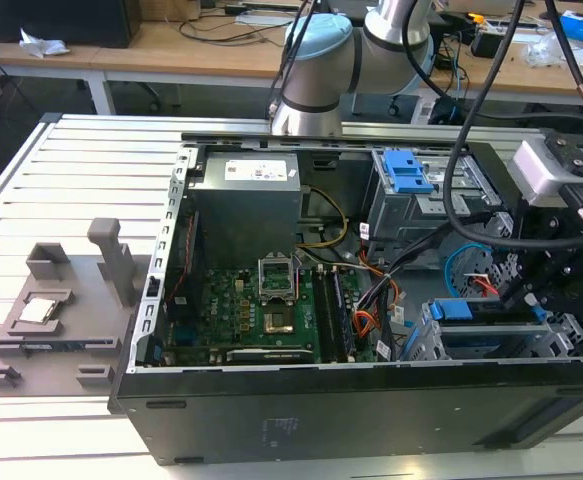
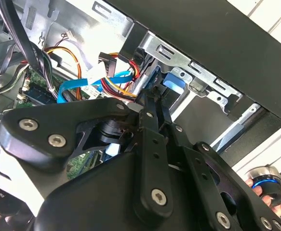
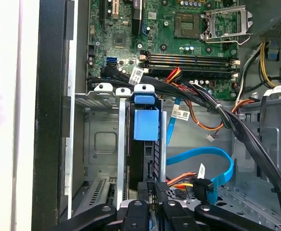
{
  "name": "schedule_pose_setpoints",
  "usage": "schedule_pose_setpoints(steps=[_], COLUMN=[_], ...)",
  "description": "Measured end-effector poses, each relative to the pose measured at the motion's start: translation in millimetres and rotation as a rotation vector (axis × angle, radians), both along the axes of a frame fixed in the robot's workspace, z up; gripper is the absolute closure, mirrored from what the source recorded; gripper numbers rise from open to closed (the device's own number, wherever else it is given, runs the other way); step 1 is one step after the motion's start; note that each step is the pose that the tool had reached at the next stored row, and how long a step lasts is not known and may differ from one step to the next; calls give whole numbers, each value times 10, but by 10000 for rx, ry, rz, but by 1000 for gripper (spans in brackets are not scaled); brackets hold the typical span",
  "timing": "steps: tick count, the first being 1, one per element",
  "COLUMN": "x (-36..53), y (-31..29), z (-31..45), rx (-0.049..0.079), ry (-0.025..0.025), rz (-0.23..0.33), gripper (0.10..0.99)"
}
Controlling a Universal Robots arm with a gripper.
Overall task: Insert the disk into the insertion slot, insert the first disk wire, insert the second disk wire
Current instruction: 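Insert the first disk wire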
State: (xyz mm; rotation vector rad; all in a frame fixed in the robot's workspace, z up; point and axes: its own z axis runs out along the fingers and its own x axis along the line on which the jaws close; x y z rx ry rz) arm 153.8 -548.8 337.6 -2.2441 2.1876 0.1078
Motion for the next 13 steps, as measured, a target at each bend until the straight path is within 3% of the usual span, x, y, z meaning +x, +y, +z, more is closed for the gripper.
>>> schedule_pose_setpoints(steps=[5, 6, 8, 10, 11, 12, 13], x=[-1, -1, 0, 0, 0, 0, 0], y=[0, 0, 0, 2, 13, 25, 37], z=[-4, -4, 1, 133, 268, 329, 427], rx=[5, 6, 1, -24, -63, -102, -182], ry=[1, 1, 1, 1, 0, 1, 1], rz=[-1, -1, 0, 0, 1, 1, 0], gripper=[898, 835, 835, 835, 835, 835, 980])
